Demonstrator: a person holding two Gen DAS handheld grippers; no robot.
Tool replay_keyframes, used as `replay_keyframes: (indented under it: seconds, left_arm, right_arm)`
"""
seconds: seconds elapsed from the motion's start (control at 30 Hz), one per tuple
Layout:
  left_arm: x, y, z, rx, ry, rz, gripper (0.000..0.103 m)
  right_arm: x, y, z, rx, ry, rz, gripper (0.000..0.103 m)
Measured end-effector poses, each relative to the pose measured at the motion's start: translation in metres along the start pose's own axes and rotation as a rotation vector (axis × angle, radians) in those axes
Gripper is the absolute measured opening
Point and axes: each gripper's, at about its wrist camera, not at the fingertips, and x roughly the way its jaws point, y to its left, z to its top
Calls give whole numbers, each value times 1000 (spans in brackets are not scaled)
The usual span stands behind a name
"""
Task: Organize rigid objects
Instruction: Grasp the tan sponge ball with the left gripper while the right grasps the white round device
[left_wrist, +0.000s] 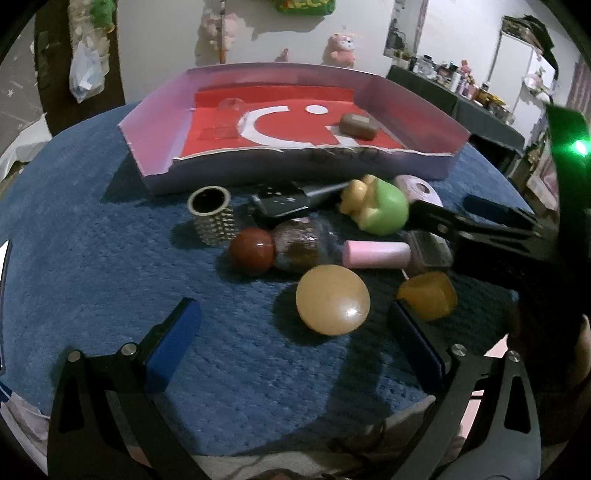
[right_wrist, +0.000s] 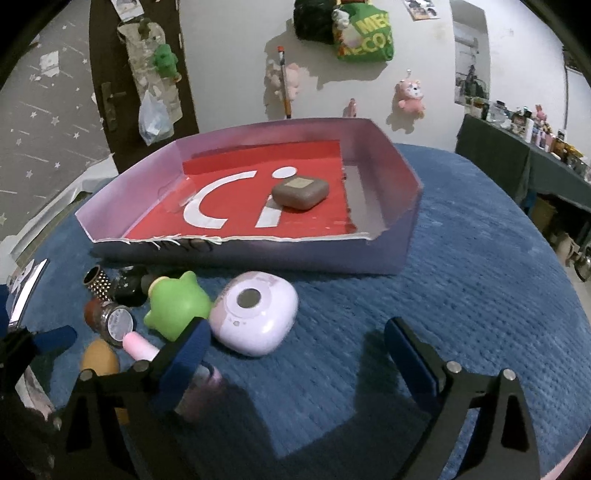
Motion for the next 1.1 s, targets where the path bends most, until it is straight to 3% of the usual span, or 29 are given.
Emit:
replay_keyframes:
  seconds: [0.13,0.27,0.5,0.57,0.6,0.63,0.77,0.8,1.1]
  left_arm:
    - [1,-1,0,9,-4,-4,102]
    - [2,6,3,-11,-26,10,91]
    - [3,0,3,21,-49,24,84]
    - [3,-4,2,40,-55,17,77]
    - [3,-7,2,49,-58,16,74]
    - [3,-9,1,62,-60,22,66]
    - [-1,-7,1,64,-73,4,38]
    - [-2,-6,1,58,-74,-8,36]
    - [-12,-2,4,44,-104,-47,36]
  right_arm:
    - [6,0,5,15,20,15,95]
    - [9,-2,7,31,41,32,88]
    - [16,2,15,33,57,51,81]
    - [16,3,15,23,59,53,74]
    - [15,4,14,17,58,57,62]
    - [15,6,14,8,59,63,58]
    - [10,15,10,-33,57,47,58]
    - [9,14,9,-23,57,54,58]
    - [-21,15,11,1,-4,89,57]
